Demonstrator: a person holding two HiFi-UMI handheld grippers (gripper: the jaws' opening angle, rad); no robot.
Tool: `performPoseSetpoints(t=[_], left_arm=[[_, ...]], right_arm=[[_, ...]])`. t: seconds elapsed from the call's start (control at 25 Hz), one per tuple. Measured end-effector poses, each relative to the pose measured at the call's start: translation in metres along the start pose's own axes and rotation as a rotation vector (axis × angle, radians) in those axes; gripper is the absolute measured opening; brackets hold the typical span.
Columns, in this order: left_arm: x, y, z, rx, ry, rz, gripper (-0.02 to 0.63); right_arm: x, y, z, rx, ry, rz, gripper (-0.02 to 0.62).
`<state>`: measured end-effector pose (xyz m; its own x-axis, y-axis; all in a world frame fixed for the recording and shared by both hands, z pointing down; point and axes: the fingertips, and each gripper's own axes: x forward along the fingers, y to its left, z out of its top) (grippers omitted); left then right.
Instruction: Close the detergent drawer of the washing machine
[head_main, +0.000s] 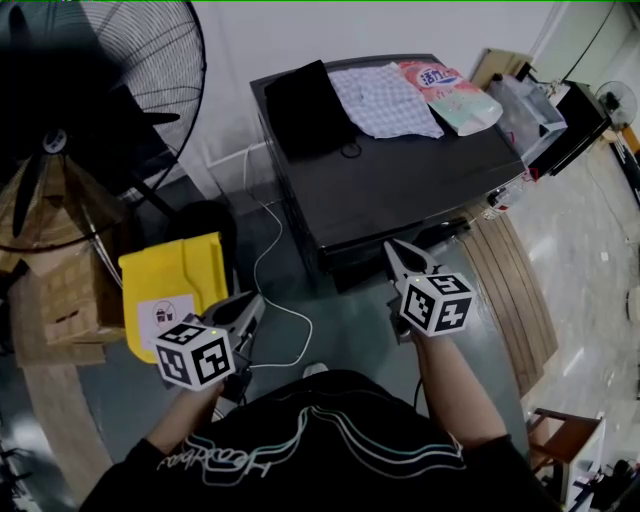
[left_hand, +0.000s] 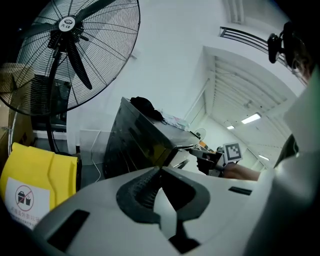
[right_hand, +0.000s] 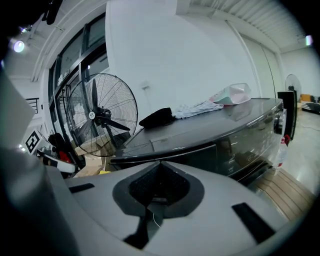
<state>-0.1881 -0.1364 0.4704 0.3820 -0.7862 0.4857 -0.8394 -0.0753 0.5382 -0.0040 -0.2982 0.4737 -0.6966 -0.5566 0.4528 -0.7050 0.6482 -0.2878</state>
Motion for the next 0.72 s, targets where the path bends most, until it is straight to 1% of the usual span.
performPoseSetpoints(t=[0.2,0.32,0.48,0.6,0.72], left_arm=[[0.004,-0.004,0.000,0.002,-0.001,-0.005,0.032],[0.001,-0.005,-0.003,0.003,0.000,-0.001,0.032],[-0.003,-0.004,-0.001,0.004,-0.009,0.007,0.032],[-0.006,-0.007,0.000,0.010,-0.014,0.004,0.032],[-0.008,-0.012,0.003,0.014,-0.025,0.000,0.032]], right_arm=[[0.006,-0.002,0.003,0.004,0.000,-0.002,0.027],[0.011,-0.002,0.004,0.002,0.019,-0.013,0.028],[0.010,-0.002,0.003,0.028,0.021,0.011,0.028],[0.011,-0.001,0.003,0.011,0.044,0.006,0.028],[0.009,-0.001,0.003,0.013,0.041,0.021,0.028]])
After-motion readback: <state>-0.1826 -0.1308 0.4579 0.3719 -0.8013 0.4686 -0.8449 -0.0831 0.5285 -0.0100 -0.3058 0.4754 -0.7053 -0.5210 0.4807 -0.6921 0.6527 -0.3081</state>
